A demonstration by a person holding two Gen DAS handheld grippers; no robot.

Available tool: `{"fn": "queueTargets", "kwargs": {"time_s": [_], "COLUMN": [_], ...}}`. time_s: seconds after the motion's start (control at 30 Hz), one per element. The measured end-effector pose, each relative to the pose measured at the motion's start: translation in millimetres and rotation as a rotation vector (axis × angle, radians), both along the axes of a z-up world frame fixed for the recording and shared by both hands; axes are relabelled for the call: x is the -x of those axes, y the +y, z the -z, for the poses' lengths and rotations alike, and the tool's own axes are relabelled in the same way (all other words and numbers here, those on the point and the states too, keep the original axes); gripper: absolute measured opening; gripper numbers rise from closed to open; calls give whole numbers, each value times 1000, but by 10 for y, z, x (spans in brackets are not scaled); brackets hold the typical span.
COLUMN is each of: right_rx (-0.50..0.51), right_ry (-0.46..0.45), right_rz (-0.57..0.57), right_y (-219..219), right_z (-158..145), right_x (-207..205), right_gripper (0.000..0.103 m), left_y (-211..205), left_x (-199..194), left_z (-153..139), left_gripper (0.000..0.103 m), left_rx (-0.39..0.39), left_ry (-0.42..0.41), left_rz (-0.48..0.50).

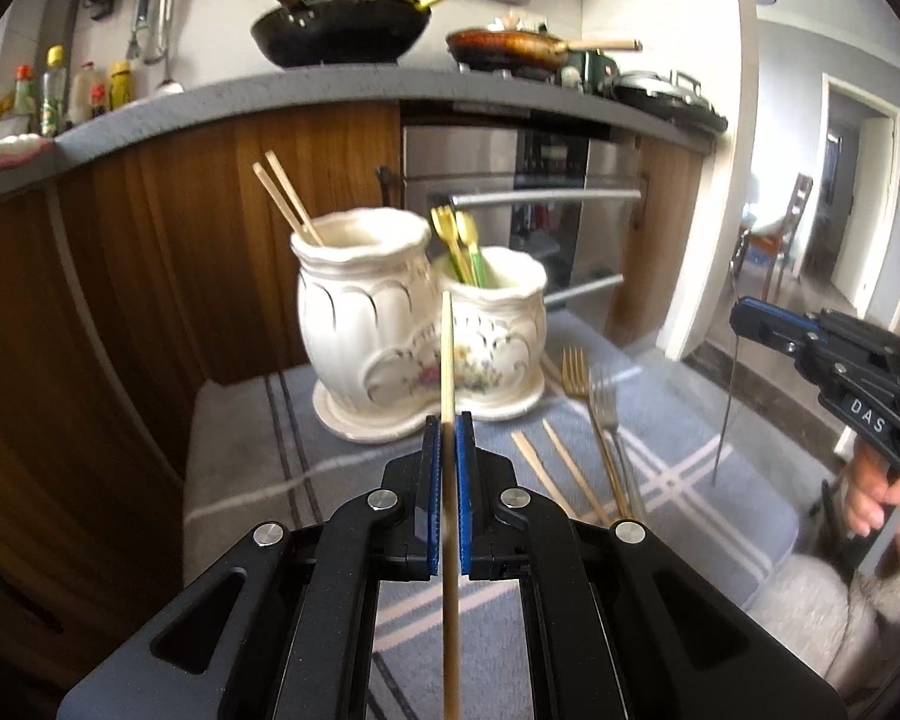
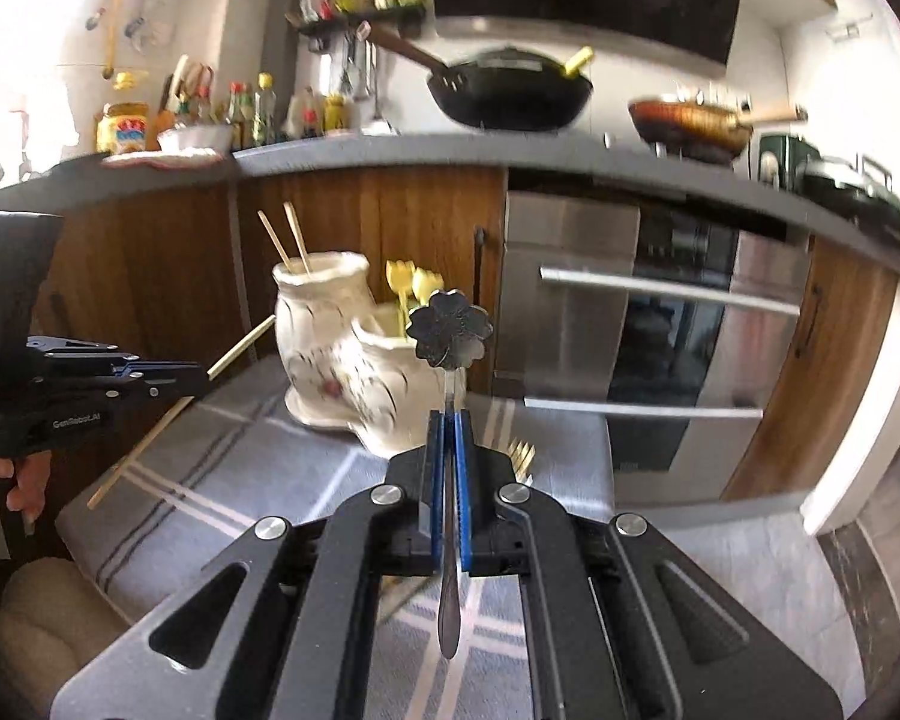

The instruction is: Organize utensils

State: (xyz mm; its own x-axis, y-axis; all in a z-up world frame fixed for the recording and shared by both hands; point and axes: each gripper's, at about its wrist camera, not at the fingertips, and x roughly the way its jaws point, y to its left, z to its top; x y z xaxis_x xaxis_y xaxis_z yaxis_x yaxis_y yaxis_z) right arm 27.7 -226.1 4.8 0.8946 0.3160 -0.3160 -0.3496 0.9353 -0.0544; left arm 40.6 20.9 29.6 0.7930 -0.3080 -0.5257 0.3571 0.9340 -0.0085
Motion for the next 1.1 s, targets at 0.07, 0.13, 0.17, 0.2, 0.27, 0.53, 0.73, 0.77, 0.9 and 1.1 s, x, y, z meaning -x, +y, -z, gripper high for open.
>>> {"fn": "queueTargets", "kwargs": {"time_s": [0.07, 0.13, 0.17, 0.2, 0.27, 0.53, 0.73, 0.77, 0.9, 1.1], "right_rx": [-2, -9, -18, -26, -45, -81, -162, -182, -235, -246], "right_ry": [-21, -38, -44, -49, -62, -141, -146, -142, -133, -125], "right_rz": [-7, -16, -21, -25, -36, -64, -87, -87, -73, -29], "right_y": [30, 55, 64, 70, 94, 245, 340, 349, 388, 438], "right_z": [-56, -125, -168, -201, -287, -667, -903, -932, -974, -816], "right_x": [13, 9, -2, -12, -64, -388, -776, -850, -1092, -1382], "right_gripper": [3, 3, 3, 3, 3, 3, 3, 3, 3, 3], "left_y": [21, 47, 60, 77, 90, 143, 158, 153, 85, 52], "left_x": [6, 11, 8, -1, -30, -376, -787, -851, -1121, -1484], "left_z": [-56, -144, -179, -238, -317, -814, -1096, -1125, -1158, -1024], "left_gripper": [5, 5, 5, 5, 5, 5, 5, 5, 5, 5], "left_rx": [18, 43, 53, 68, 87, 163, 237, 245, 253, 259], "left_ry": [-18, -45, -52, -64, -83, -206, -273, -284, -320, -335], "left_rz": [2, 5, 8, 9, 13, 8, 5, 2, -15, -76]}}
